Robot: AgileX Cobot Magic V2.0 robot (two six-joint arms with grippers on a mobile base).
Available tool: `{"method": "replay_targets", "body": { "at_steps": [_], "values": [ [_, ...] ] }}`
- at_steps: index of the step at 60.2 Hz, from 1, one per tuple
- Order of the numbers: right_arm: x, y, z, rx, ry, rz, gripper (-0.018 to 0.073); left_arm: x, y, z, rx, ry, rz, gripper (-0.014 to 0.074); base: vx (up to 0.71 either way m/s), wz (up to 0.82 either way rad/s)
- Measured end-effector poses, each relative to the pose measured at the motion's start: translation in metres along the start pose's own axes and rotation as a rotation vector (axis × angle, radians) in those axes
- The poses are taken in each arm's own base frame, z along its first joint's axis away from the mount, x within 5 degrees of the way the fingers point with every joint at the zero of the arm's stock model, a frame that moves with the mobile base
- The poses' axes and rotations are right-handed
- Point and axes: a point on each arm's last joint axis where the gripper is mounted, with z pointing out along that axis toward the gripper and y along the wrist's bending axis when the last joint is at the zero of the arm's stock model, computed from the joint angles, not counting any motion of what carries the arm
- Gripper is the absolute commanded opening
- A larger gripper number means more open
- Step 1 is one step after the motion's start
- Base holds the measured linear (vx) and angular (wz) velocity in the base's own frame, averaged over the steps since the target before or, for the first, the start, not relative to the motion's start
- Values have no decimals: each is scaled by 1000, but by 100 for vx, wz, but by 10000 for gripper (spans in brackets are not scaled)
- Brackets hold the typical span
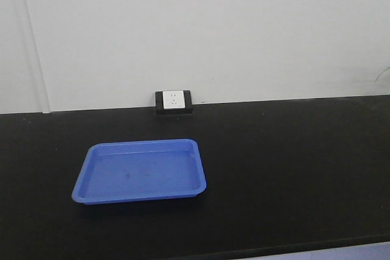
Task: Move beaker to silver tray on left bench
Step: 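Drive the base to the bench with the silver tray, holding the beaker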
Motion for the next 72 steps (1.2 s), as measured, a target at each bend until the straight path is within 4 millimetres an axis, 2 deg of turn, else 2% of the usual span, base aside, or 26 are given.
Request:
{"method": "replay_targets", "body": {
  "at_steps": [43, 72],
  "values": [
    [0, 0, 0, 0, 0, 0, -12, 0, 0, 0, 0, 0, 0, 1, -33, 26],
    [0, 0, 0, 0, 0, 0, -12, 0, 0, 0, 0, 0, 0, 1, -33, 44]
  ]
}}
